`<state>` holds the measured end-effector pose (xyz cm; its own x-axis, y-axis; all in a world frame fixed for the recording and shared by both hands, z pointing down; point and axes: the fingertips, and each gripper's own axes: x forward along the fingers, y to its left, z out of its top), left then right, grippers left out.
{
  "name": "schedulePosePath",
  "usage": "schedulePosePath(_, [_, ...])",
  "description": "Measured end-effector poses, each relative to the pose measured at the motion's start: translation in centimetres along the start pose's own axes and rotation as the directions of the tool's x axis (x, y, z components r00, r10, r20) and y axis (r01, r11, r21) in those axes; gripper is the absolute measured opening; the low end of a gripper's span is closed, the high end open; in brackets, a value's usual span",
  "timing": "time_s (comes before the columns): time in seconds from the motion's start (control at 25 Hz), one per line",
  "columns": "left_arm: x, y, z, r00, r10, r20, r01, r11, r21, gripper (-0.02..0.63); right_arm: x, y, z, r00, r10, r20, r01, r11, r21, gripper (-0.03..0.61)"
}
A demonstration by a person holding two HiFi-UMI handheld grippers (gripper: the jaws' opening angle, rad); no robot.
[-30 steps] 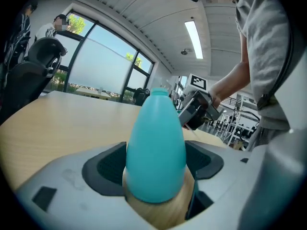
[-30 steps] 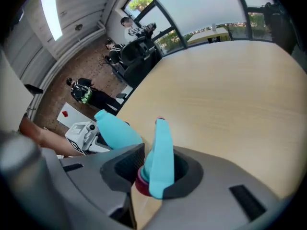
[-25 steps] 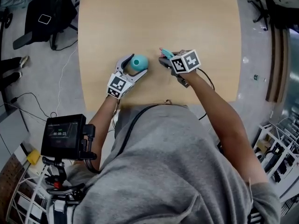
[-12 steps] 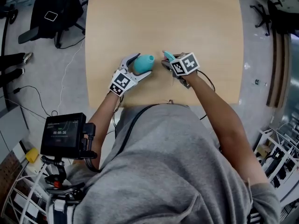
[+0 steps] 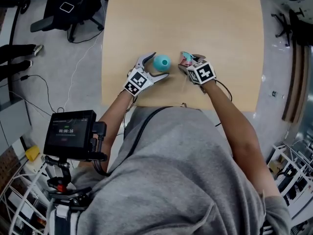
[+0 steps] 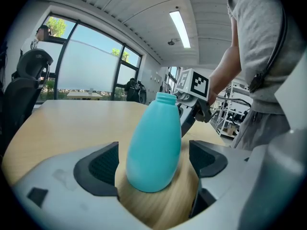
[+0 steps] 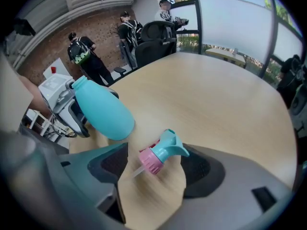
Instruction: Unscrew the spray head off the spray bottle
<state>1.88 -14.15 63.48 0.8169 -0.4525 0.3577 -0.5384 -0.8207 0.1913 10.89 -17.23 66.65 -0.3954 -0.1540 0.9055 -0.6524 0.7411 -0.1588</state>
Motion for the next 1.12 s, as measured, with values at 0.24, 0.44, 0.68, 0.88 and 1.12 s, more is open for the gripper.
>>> schedulePosePath(0.24, [-0.6, 0.8, 0.3, 1.0, 0.008, 0.0, -0.008, 1.0, 0.008, 0.437, -0.7, -3.6, 0.2, 0.993, -0.113, 0.036, 0.113, 0.994, 0.01, 0.336])
schedulePosePath(0.44, [-2.5, 2.4, 2.4, 0.999, 0.041, 0.034, -0.043, 0.998, 0.042, 0.436, -3.2, -5.9, 2.1, 0.976, -0.158, 0.148, 0.147, 0.986, 0.081, 0.336])
schedulePosePath(0.68, [-9.0, 6.0, 9.1, 0.962, 0.188, 0.199, -0.198, 0.98, 0.035, 0.432, -10.8, -4.4, 8.3, 0.887, -0.233, 0.399, 0.167, 0.967, 0.192, 0.309])
schedulePosePath(0.88, [-17.8, 3.9, 15.8, 0.903, 0.216, 0.372, -0.266, 0.96, 0.089, 0.05, -20.0, 2.6, 12.5, 0.723, -0.293, 0.625, 0.219, 0.956, 0.195, 0.006])
schedulePosePath(1.12, [-22.8, -1.4, 24.4, 0.866, 0.171, 0.469, -0.234, 0.969, 0.079, 0.003, -30.8, 10.2, 14.4, 0.557, -0.187, 0.809, 0.282, 0.959, 0.027, 0.005])
